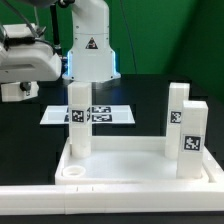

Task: Assemble desk

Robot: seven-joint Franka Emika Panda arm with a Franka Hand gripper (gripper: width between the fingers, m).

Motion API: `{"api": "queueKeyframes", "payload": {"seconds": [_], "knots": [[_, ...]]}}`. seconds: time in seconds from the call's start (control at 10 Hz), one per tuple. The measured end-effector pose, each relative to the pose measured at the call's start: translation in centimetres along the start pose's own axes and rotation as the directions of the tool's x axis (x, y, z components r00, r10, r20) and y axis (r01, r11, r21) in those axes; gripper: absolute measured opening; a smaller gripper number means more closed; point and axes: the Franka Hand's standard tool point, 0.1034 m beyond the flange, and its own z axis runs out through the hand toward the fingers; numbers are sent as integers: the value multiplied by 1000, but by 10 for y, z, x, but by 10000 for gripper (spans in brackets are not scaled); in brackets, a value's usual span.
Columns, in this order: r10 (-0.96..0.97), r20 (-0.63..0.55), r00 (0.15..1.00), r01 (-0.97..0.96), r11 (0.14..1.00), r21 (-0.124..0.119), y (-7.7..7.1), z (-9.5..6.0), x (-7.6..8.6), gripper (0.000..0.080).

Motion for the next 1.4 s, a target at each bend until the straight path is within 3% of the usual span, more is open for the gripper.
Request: {"api": "queueKeyframes", "payload": {"seconds": [0.2, 0.3, 0.4, 0.6, 0.7, 0.9, 1.1, 1.4], "knots": [[-8, -118, 993, 6, 1000, -15, 1, -6, 4, 289], [-25, -169, 985, 21, 999, -28, -5, -22, 7, 289], [-43, -230, 972, 34, 999, -42, -12, -45, 13, 289], [-93, -391, 916, 68, 995, -78, -29, -111, 20, 290], [-102, -457, 884, 72, 994, -81, -33, -124, 17, 290], [-93, -543, 834, 52, 995, -91, -26, -117, 19, 290], [-89, -640, 763, 30, 994, -102, -25, -125, 25, 290], [-49, -815, 577, -32, 996, -82, -83, -174, 58, 290]]}}
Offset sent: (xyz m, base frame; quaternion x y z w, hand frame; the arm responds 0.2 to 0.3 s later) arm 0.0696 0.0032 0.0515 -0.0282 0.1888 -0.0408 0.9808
